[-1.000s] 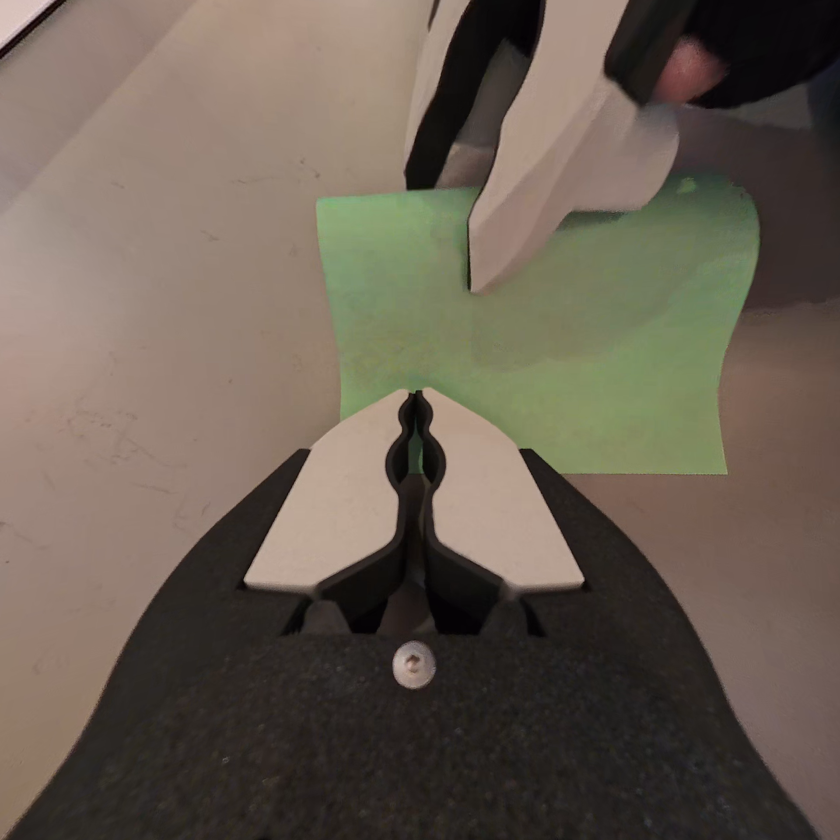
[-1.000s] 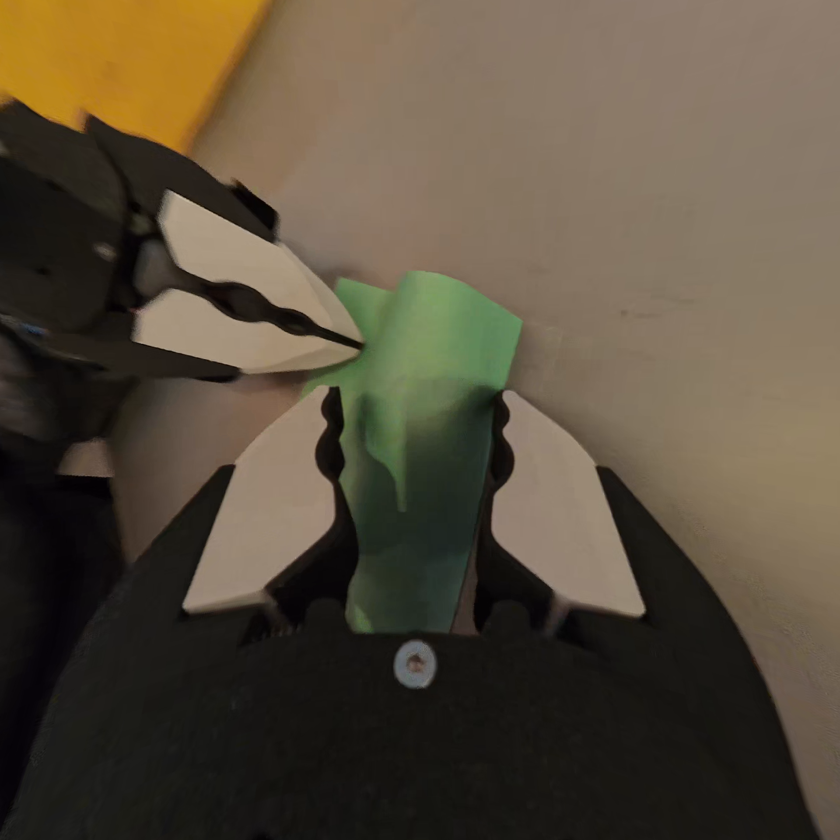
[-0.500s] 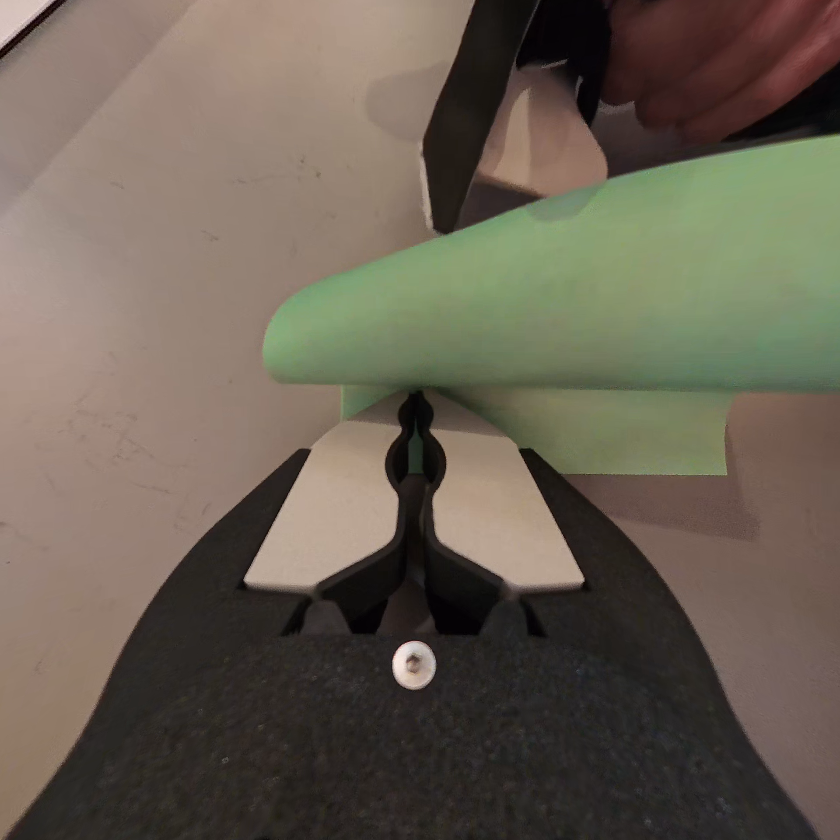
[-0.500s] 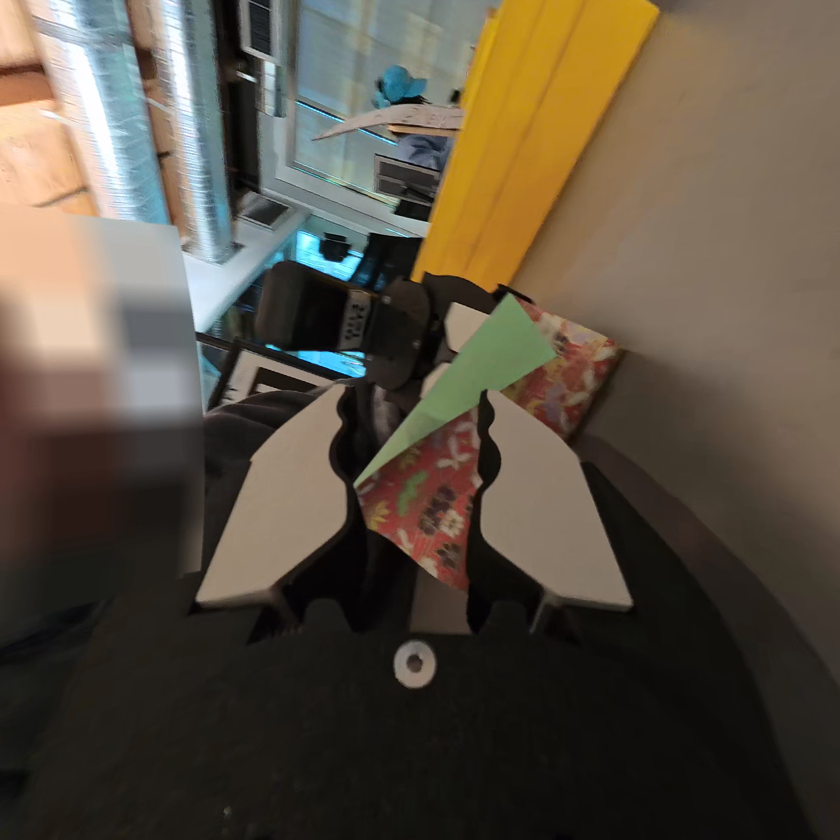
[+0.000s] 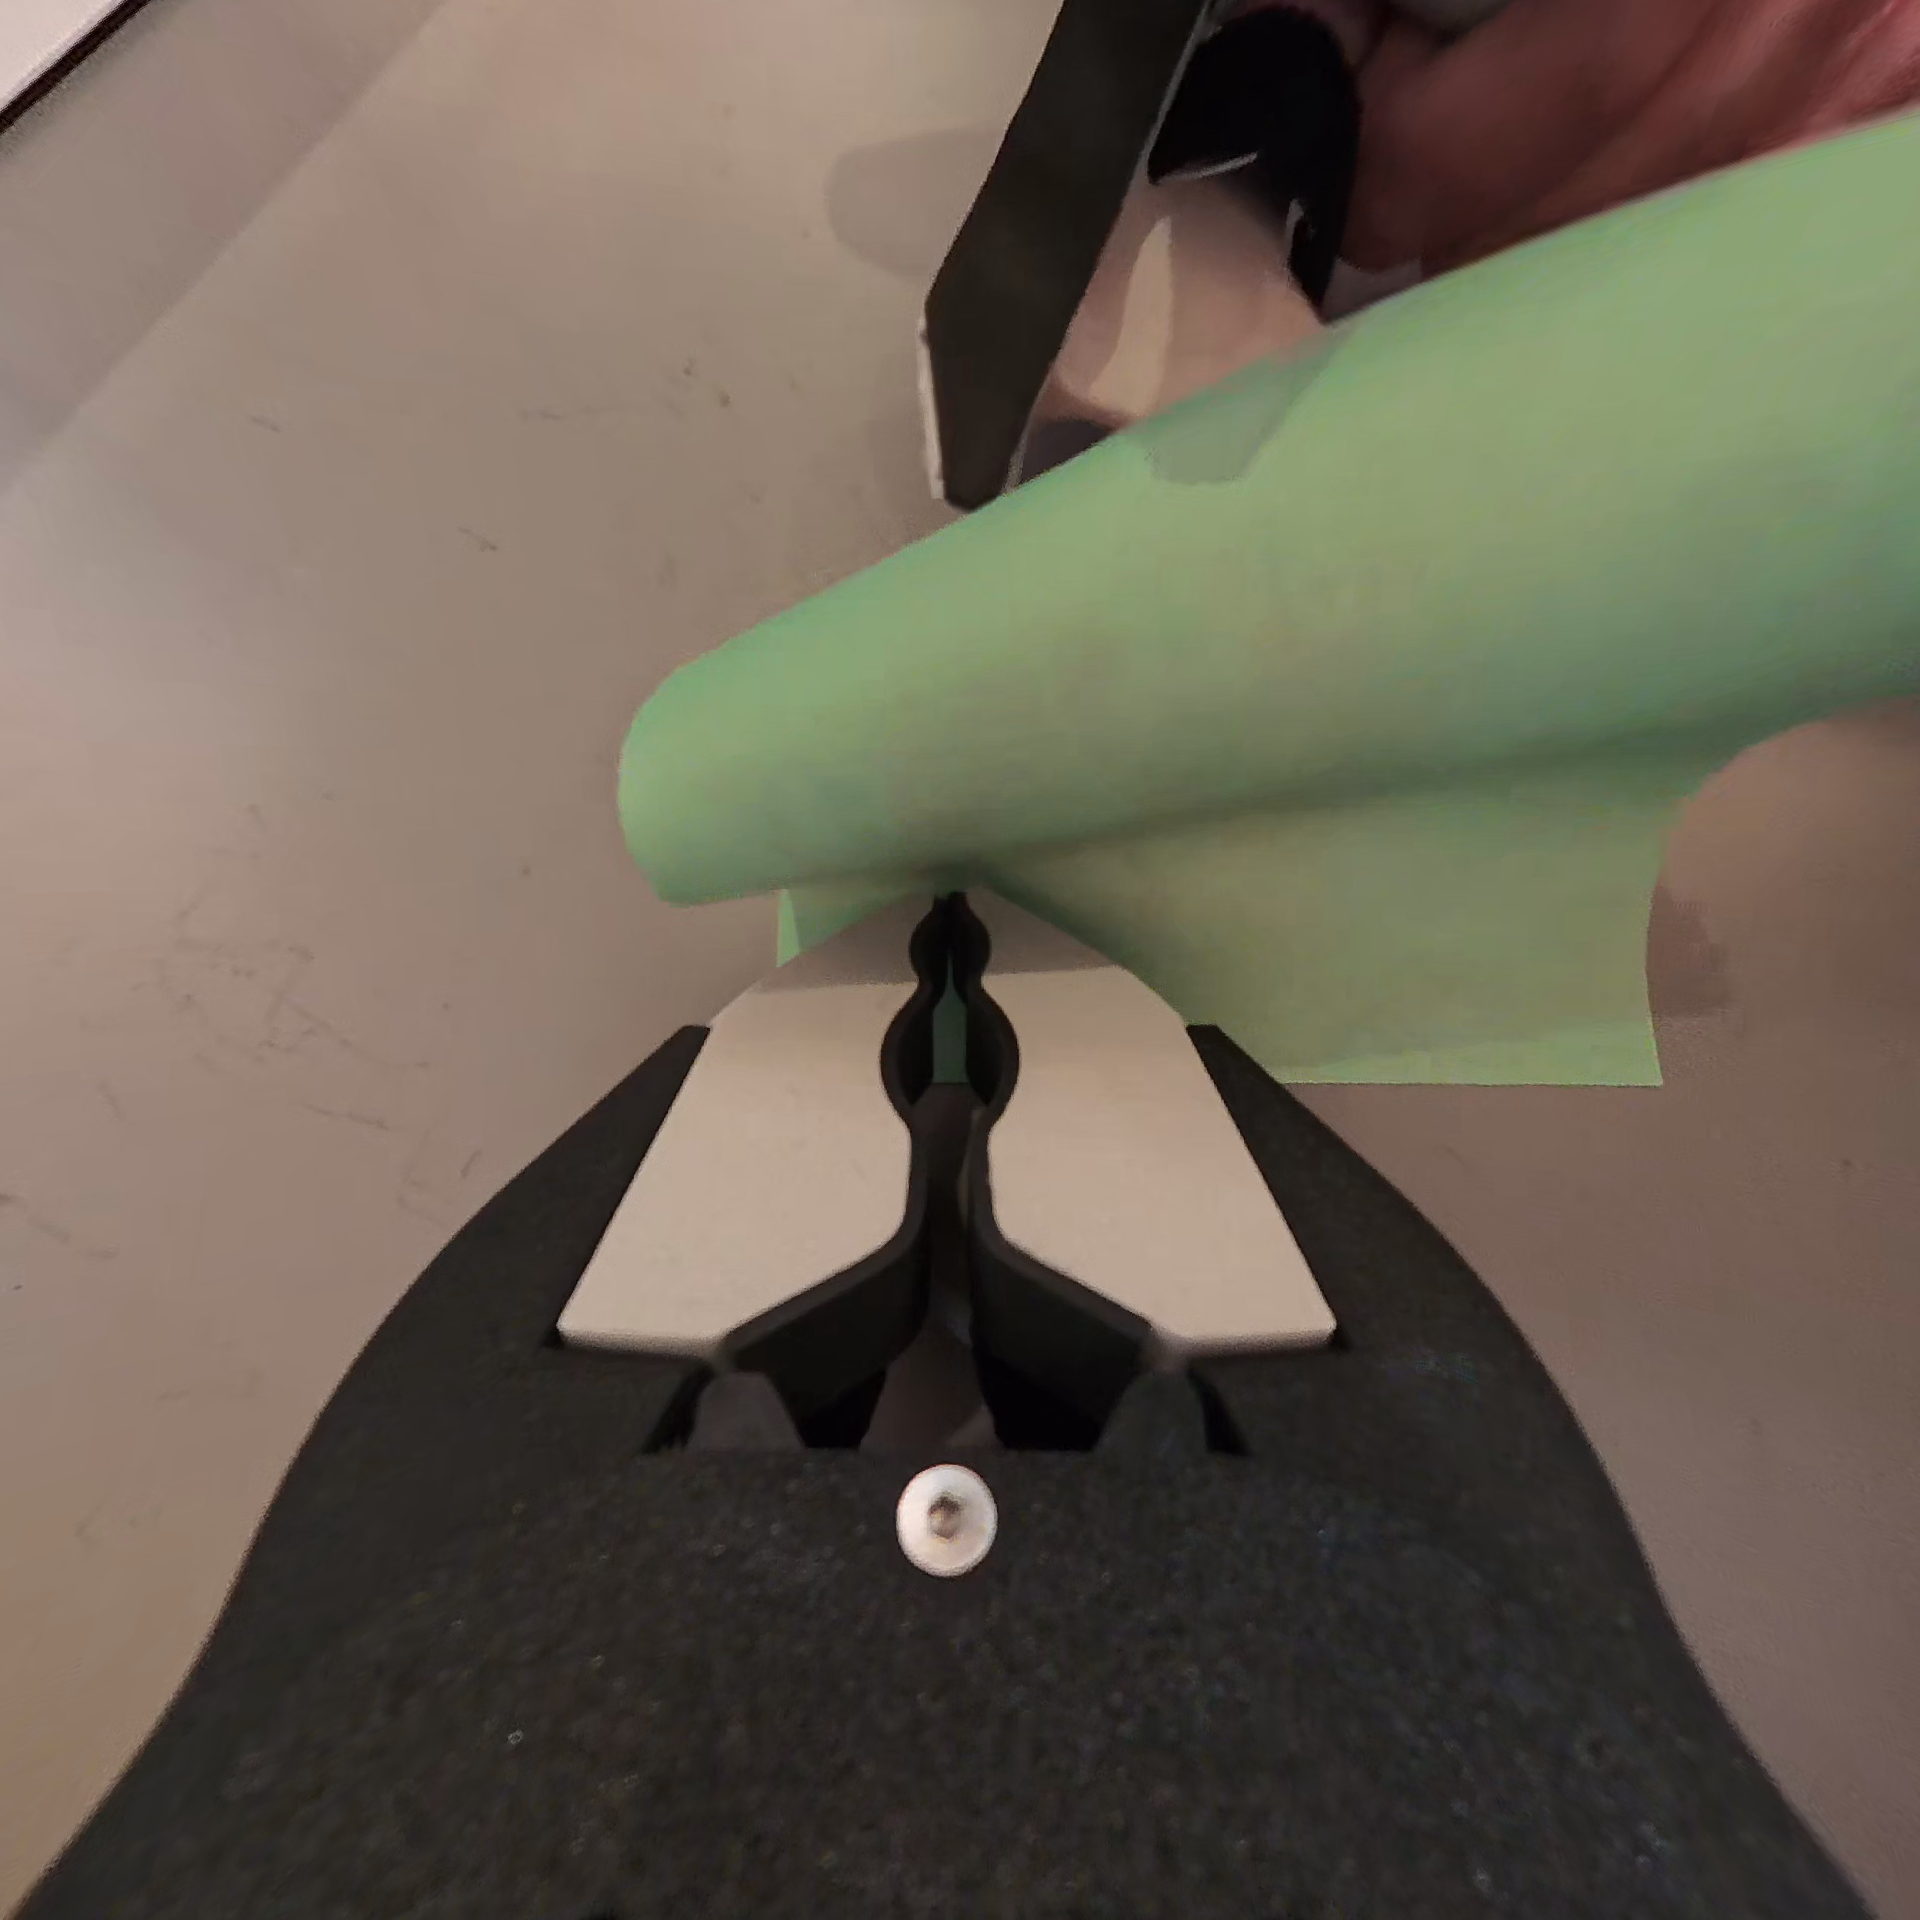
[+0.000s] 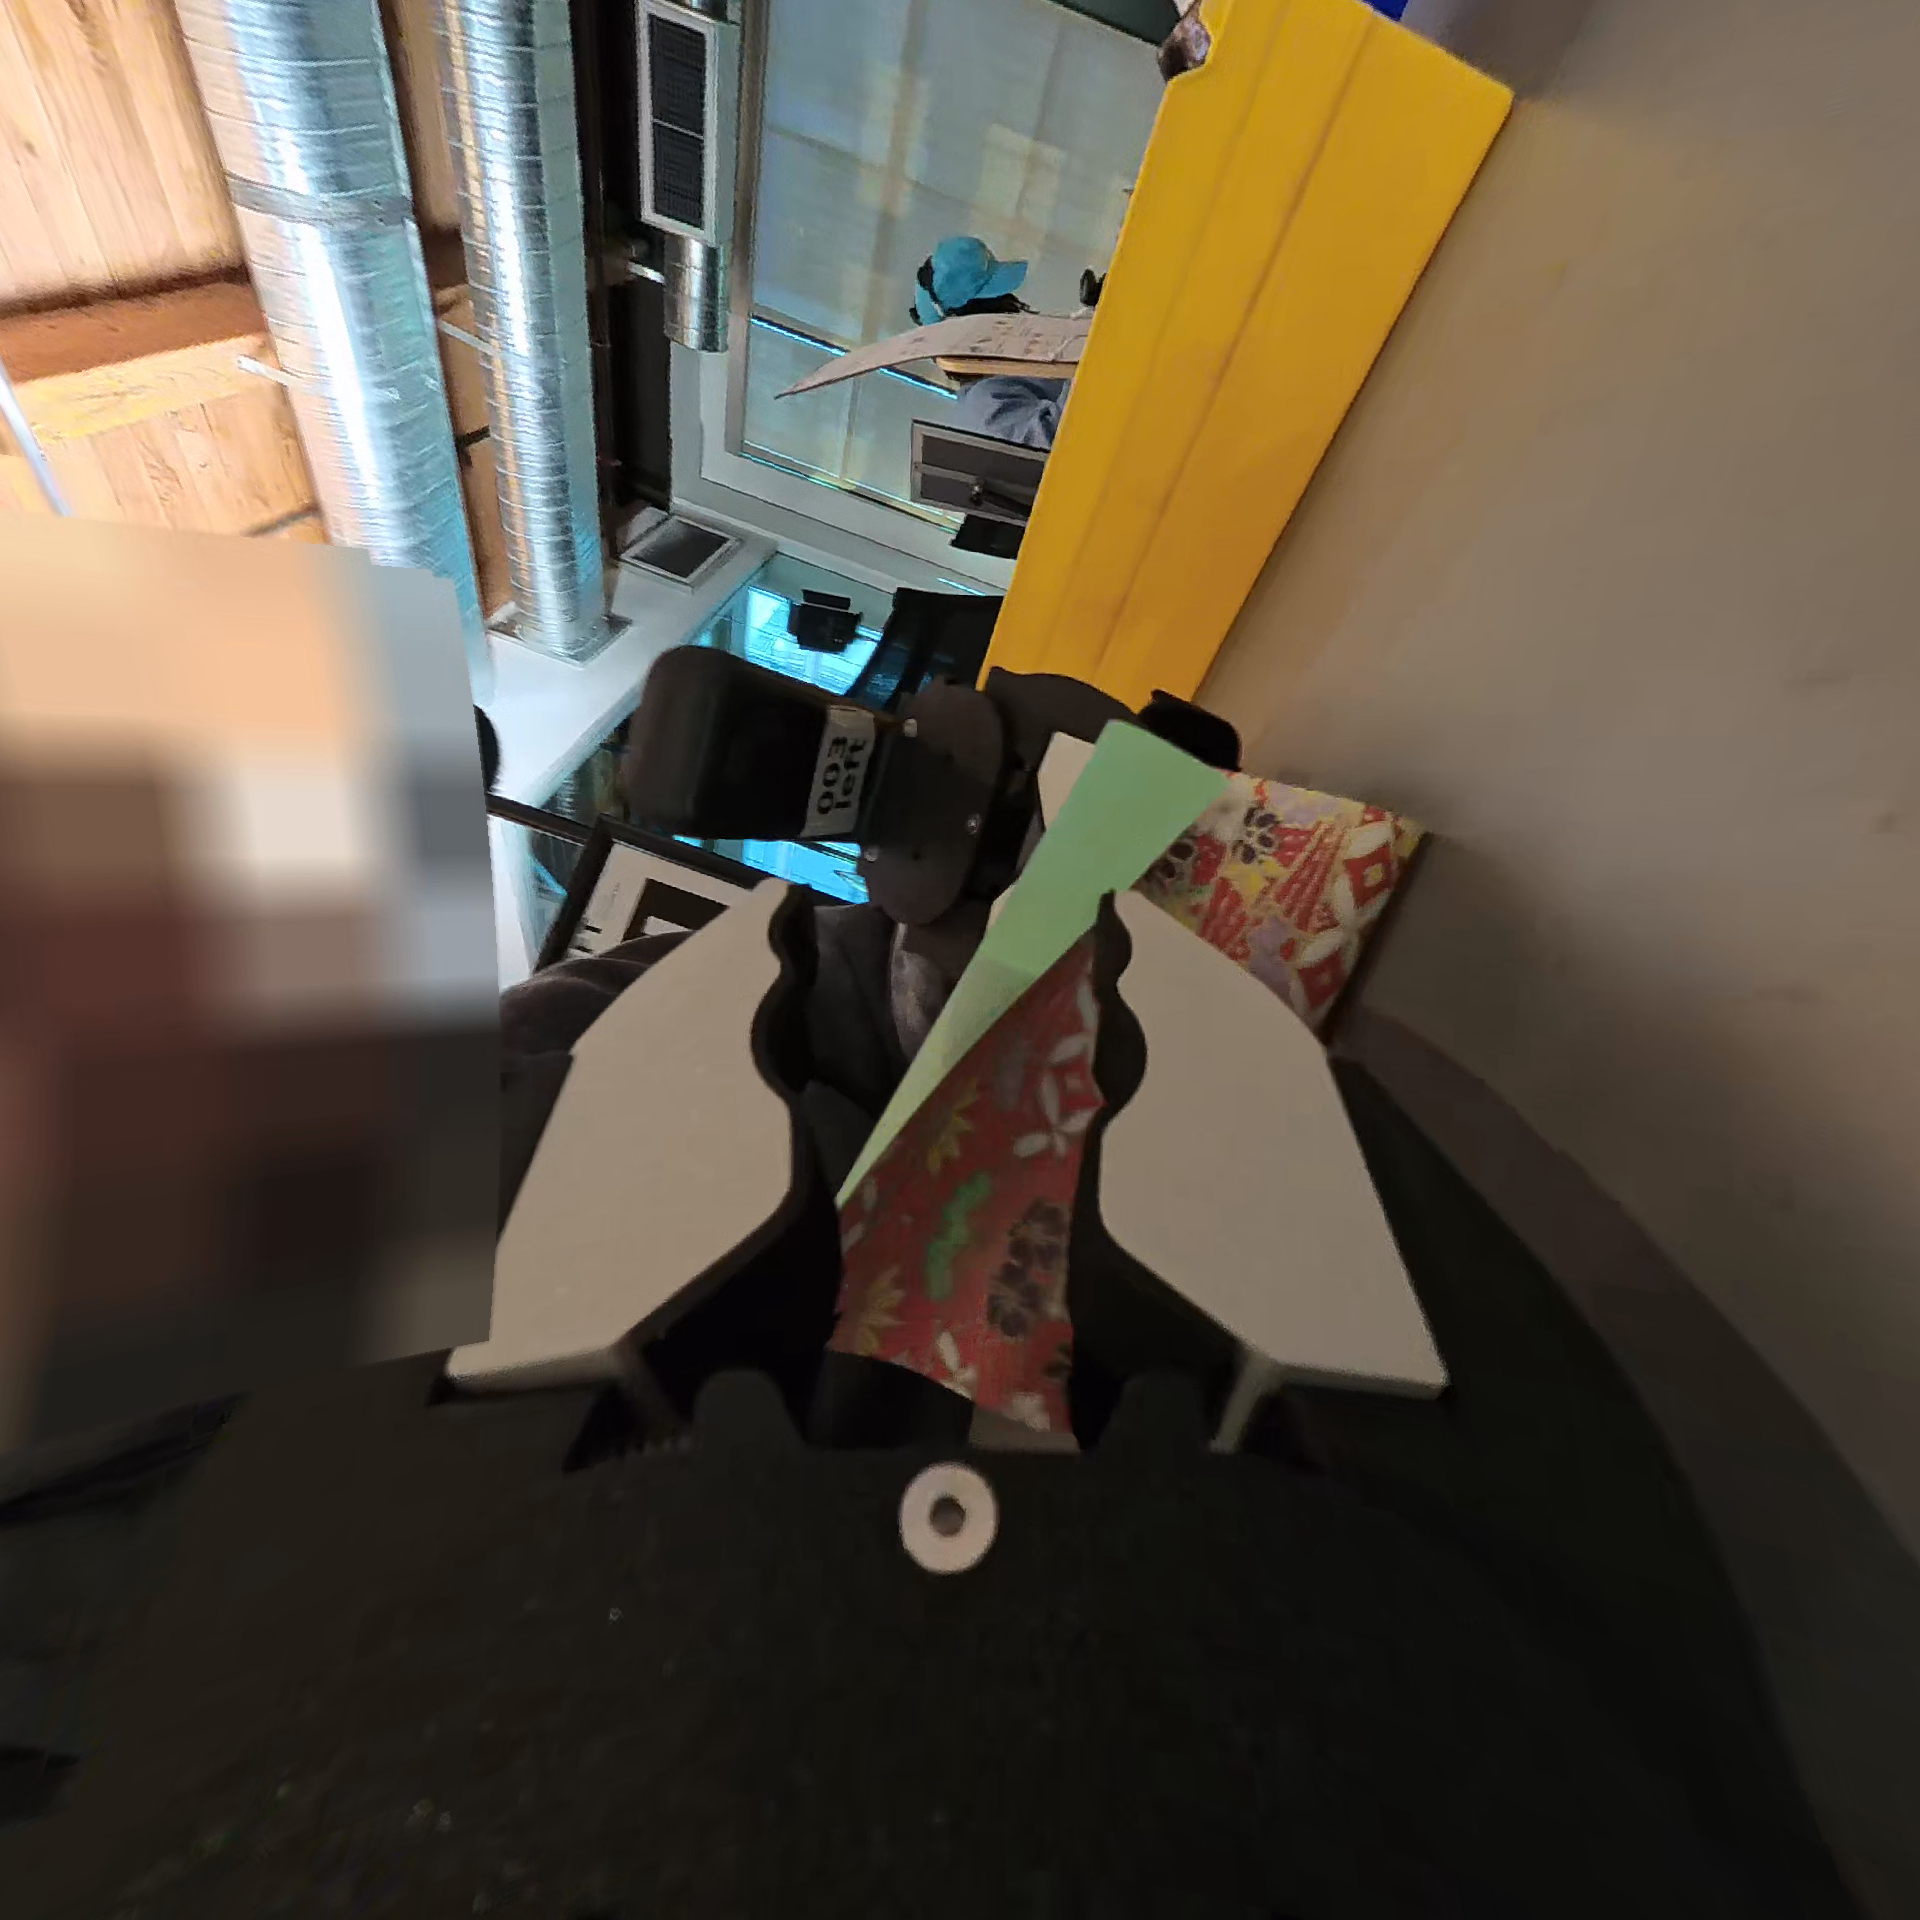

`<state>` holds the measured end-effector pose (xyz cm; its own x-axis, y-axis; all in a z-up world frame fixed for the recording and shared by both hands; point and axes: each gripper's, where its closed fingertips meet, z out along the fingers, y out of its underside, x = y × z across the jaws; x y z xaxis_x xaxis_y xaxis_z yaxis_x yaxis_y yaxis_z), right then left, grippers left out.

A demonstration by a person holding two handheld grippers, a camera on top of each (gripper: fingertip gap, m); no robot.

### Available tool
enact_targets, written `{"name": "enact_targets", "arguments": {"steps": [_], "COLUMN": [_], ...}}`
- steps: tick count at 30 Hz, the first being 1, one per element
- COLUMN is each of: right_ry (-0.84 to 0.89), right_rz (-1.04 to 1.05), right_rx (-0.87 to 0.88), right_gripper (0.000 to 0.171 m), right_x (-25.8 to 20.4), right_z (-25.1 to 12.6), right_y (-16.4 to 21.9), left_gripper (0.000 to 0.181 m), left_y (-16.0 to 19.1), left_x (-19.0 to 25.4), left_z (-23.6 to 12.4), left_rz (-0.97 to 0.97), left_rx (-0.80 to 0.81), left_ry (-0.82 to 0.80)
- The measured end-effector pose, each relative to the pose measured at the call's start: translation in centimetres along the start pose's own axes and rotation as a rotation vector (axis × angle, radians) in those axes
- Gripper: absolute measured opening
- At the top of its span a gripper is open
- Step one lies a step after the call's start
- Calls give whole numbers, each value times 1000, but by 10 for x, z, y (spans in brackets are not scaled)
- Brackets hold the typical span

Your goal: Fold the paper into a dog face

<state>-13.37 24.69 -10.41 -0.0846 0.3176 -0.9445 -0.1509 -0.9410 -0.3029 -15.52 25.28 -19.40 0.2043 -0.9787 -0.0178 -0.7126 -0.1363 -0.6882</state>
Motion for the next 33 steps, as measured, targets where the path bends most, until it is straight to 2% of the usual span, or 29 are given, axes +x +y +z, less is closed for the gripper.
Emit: {"name": "enact_targets", "arguments": {"steps": [4,9,12,15,19,22,27,33], "right_ry": [150,227,418,534,637,547,209,46], "right_rz": [-116,-193,-362,-479,-590,-562,-390,-213], "right_rx": [-97,-45,-101,-165,-225,-200,-81,-96], "right_gripper": [49,49,46,44,32,32,32,38], "right_x": [16,22,37,46,53,41,-3,-7], "right_z": [4,-2,-13,-15,-15,-7,-2,-1], "right_y": [10,-2,-4,-2,-1,0,-3,6], "left_gripper": [0,0,0,0,0,0,0,0], "left_y": [0,0,0,0,0,0,0,0], "left_x": [0,0,0,0,0,0,0,0], "left_z": [0,0,0,0,0,0,0,0], "left_rz": [-1,1,1,0,2,1,1,0], "left_rx": [1,0,0,1,0,1,1,2], "left_ry": [1,0,0,2,1,3,3,5]}}
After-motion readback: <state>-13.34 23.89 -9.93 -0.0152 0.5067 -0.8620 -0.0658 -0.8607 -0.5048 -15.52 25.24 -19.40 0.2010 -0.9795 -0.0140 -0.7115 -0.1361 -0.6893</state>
